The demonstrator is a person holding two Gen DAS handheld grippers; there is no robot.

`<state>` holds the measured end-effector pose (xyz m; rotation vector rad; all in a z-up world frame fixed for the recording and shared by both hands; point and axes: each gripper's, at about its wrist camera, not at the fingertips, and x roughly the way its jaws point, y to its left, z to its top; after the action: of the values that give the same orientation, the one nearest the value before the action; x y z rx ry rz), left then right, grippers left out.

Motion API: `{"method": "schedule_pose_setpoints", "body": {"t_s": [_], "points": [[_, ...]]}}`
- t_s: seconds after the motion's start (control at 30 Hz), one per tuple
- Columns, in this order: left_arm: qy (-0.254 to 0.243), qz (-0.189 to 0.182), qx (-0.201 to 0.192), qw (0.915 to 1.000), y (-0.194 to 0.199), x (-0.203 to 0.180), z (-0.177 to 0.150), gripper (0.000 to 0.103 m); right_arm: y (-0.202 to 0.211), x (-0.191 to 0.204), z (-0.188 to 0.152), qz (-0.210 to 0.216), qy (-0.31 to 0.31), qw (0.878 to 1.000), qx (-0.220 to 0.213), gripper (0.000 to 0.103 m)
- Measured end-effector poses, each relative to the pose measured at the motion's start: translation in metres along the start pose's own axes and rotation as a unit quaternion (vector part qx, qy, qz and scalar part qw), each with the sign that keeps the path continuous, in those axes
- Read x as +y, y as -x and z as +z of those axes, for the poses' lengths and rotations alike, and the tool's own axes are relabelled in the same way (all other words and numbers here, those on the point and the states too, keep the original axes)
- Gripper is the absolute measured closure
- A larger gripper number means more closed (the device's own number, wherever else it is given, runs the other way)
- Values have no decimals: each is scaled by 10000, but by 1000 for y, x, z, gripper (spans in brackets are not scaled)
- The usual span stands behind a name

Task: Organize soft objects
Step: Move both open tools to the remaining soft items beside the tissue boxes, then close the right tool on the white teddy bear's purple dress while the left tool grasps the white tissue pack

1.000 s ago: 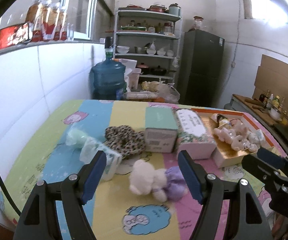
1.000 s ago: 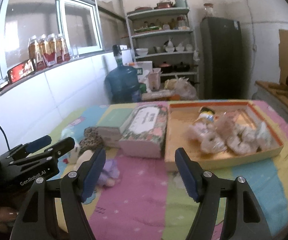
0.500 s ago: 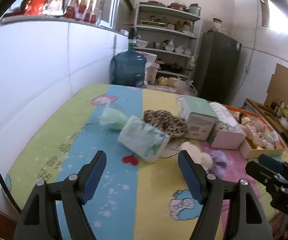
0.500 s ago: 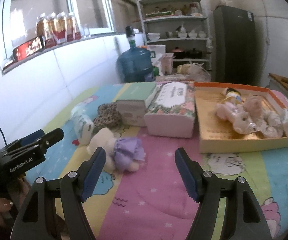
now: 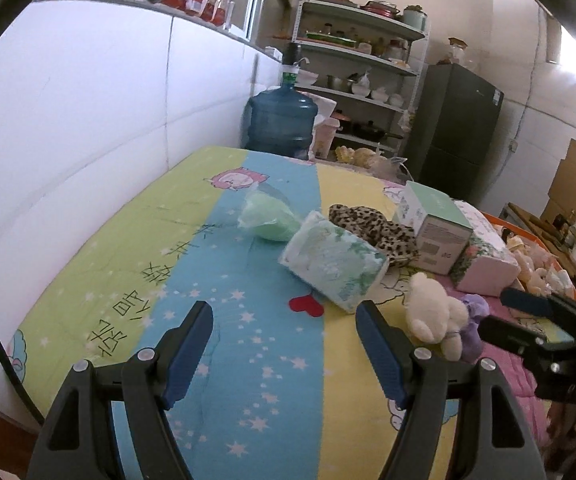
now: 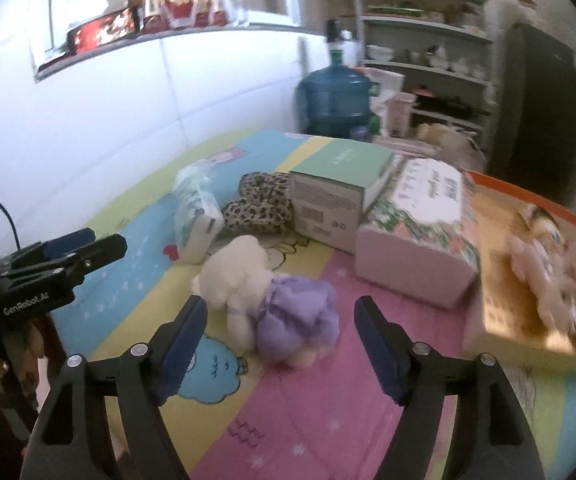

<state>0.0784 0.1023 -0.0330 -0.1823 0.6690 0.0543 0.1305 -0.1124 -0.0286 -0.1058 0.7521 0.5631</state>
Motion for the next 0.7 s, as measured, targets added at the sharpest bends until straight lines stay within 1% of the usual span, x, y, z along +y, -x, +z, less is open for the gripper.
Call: {"method": "schedule_pose_setpoints", "body": {"t_s": [0.07,0.17,0.3,0.47,0.57,0.63,0.7], "points": [[39,27,27,10000,-2,2,0,29,-7,-1,7,224,281,9993,99,25],[93,49,73,9999,-7,4,0,29,-19,2,15,414,851,9951,268,25],[147,66,128,9998,-13,6,2,29,-34,7,22,816,1484,9845,466,25],[187,120,170,9996,-18,7,4,29,-52,9,20,1080,1801,9742,832,25],[223,103,218,9995,-21,6,5,29,-61,9,16,1137,1819,9714,1015,25],[231,69,248,9994,-24,5,7,29,-65,8,12,1127,1749,9720,1096,25],[226,35,274,9994,-26,2,8,29,-66,6,9,1038,1593,9751,1138,51]]}}
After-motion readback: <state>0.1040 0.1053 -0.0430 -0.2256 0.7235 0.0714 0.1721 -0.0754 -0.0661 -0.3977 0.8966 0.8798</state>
